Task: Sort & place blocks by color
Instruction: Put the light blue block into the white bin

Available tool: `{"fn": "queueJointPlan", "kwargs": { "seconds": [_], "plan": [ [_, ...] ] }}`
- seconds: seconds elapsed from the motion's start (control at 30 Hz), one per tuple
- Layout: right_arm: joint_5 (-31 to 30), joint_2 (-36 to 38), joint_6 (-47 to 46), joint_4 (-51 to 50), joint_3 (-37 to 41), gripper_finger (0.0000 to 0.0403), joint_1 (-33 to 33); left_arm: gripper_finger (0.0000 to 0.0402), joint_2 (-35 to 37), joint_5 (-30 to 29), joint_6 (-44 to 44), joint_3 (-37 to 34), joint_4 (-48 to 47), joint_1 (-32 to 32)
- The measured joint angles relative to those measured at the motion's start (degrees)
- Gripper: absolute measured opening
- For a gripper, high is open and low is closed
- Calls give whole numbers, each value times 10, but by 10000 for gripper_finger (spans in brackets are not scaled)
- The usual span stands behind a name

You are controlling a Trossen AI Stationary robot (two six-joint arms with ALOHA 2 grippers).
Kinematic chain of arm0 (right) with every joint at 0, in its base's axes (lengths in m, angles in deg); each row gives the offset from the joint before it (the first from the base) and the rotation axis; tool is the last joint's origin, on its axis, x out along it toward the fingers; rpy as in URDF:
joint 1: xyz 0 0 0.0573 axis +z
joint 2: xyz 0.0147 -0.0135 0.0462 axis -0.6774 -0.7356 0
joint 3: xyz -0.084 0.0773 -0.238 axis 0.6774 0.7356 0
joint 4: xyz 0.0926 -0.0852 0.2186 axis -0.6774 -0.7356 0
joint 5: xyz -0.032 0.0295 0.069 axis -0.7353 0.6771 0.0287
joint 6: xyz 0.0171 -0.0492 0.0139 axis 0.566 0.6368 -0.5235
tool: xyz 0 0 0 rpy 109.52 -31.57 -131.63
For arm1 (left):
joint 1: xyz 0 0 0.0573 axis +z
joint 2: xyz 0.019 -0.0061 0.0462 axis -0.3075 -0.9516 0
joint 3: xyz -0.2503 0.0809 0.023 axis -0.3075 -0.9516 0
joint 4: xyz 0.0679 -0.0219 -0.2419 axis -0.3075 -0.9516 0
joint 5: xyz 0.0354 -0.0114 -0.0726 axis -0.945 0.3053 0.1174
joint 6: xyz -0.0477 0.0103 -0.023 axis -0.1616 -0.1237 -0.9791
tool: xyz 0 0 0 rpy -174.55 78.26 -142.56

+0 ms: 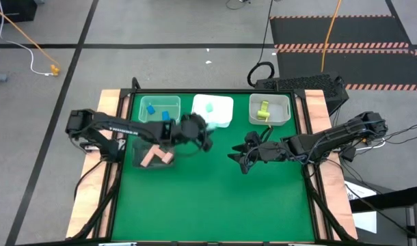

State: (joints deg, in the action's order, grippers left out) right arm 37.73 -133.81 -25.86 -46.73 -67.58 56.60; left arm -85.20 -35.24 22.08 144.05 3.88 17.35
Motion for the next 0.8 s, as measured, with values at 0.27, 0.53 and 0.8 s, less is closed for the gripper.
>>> {"fn": "queueJointPlan", "kwargs": {
  "seconds": [0.27, 0.53, 0.8],
  "plan": [
    [0, 0, 0, 1, 0, 208, 0, 130, -4, 60, 39, 1, 13, 126],
    [0, 0, 0, 1, 0, 208, 0, 130, -32, 75, 28, 0, 9, 220],
    [0, 0, 0, 1, 0, 208, 0, 142, -49, 77, 2, -1, 5, 236]
  ]
}}
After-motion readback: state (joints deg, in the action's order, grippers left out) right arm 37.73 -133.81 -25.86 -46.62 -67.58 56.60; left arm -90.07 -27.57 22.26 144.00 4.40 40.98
